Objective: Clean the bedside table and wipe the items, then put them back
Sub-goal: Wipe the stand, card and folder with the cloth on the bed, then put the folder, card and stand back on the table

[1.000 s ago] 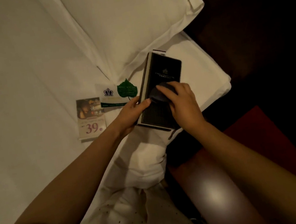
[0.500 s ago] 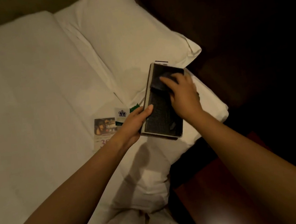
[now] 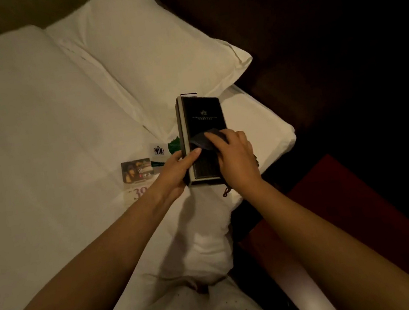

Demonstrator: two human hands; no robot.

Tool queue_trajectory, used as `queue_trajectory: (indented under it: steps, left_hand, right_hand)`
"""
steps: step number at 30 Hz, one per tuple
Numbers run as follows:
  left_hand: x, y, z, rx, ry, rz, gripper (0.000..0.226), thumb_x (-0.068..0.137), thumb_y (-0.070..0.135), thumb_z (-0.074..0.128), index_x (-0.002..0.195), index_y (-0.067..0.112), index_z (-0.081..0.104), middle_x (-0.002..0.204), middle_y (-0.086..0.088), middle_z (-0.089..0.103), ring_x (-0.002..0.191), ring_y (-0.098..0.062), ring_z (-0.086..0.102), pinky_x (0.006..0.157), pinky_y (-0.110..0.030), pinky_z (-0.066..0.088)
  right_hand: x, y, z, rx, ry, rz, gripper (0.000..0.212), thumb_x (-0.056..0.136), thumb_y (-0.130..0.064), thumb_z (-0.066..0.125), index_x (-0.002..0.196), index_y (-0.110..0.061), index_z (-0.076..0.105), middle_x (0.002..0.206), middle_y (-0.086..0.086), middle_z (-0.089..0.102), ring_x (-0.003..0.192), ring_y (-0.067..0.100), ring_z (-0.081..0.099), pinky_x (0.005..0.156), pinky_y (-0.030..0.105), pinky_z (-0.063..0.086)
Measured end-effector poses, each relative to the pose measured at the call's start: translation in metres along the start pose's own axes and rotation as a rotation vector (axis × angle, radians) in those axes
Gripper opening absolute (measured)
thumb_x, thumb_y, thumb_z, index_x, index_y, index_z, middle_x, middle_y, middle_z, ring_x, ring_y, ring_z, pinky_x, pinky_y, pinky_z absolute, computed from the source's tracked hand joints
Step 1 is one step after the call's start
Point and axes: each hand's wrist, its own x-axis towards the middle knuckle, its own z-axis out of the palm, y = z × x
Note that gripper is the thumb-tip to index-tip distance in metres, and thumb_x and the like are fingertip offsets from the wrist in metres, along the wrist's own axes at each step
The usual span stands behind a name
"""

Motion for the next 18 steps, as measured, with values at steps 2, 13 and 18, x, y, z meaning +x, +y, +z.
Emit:
queue_trajectory:
  steps: [2,13,18]
  left_hand:
    - [-0.010,-0.010,0.001,0.030,-0.064,-0.029,0.016,0.087,0.014,0.063,0.103,0.012,0.062,0.094,-0.007,0.070,0.082,-0.016,0.070,0.068,-0.026,0.060]
    - [-0.015,-0.082,0.067,0.343,-0.405,-0.298,0.013,0.094,0.016,0.050,0.094,0.011,0.062,0.076,-0.002,0.075,0.067,-0.013,0.071,0.060,-0.024,0.058]
    - [0.006,-0.117,0.124,0.491,-0.510,-0.399,0.014,0.095,0.019,0.050,0.096,0.010,0.061,0.071,0.002,0.076,0.065,-0.012,0.073,0.053,-0.022,0.057]
  right_hand:
    - [-0.010,0.013,-0.003,-0.018,0.032,0.079,0.049,0.092,-0.009,0.044,0.139,-0.023,0.042,0.136,0.011,0.046,0.120,0.031,0.039,0.098,0.038,0.035]
    - [-0.186,0.114,-0.018,0.122,0.141,0.826,0.049,0.095,-0.003,0.039,0.141,-0.019,0.040,0.138,0.016,0.043,0.123,0.034,0.036,0.103,0.043,0.036]
    - [-0.260,0.157,-0.018,0.116,0.117,1.047,0.047,0.096,-0.005,0.039,0.142,-0.016,0.039,0.140,0.017,0.042,0.124,0.036,0.035,0.101,0.044,0.038]
